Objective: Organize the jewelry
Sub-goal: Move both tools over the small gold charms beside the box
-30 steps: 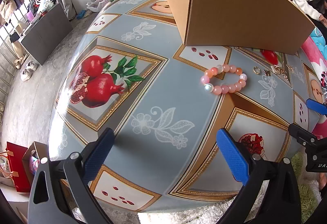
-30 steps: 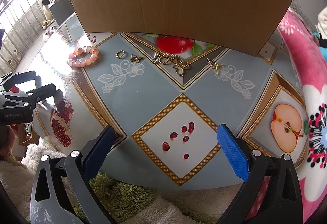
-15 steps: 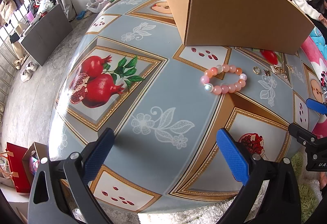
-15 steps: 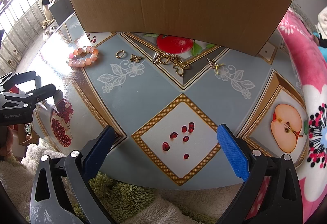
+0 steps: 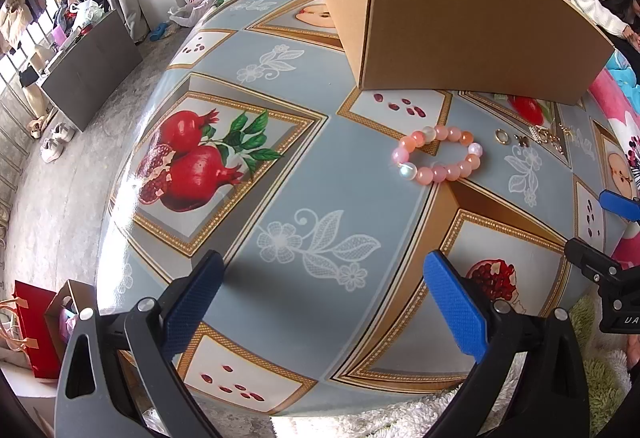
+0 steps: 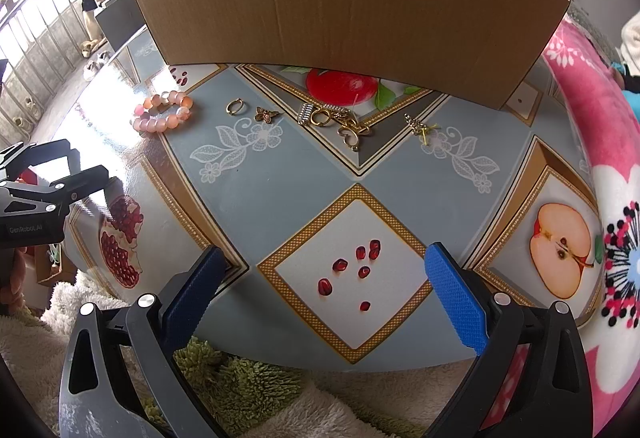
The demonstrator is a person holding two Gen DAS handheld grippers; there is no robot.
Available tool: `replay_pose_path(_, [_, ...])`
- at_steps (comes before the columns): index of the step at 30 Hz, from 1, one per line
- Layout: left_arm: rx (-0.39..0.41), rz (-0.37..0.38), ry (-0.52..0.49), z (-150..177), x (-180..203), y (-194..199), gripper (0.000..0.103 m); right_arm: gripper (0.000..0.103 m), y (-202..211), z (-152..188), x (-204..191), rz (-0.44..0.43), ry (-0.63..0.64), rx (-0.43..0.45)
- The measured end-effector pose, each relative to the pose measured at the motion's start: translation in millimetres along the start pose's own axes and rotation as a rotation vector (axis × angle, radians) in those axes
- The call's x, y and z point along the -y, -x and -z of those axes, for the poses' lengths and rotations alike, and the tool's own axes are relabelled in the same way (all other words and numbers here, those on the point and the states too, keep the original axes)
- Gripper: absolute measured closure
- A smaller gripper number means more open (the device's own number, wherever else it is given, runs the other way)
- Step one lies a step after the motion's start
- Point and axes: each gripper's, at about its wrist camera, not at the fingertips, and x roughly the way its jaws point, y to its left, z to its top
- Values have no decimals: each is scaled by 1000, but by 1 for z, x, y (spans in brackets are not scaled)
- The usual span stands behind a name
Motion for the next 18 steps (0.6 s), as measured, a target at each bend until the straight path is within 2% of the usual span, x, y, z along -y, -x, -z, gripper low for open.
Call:
replay_pose_path(5, [24, 6, -14, 1, 0, 0, 4, 8, 0, 2, 3, -10, 3, 14])
replay_pose_path(10, [53, -7, -26, 2, 2, 6, 4, 8, 9, 8, 18, -95, -35, 32])
replay_pose_path(13, [138, 6, -31, 1, 4, 20, 4, 8, 16, 9, 29, -154, -67, 53])
replay_pose_path(18, [273, 124, -64, -11, 20, 45, 6, 9, 36, 5, 45, -202, -78, 134])
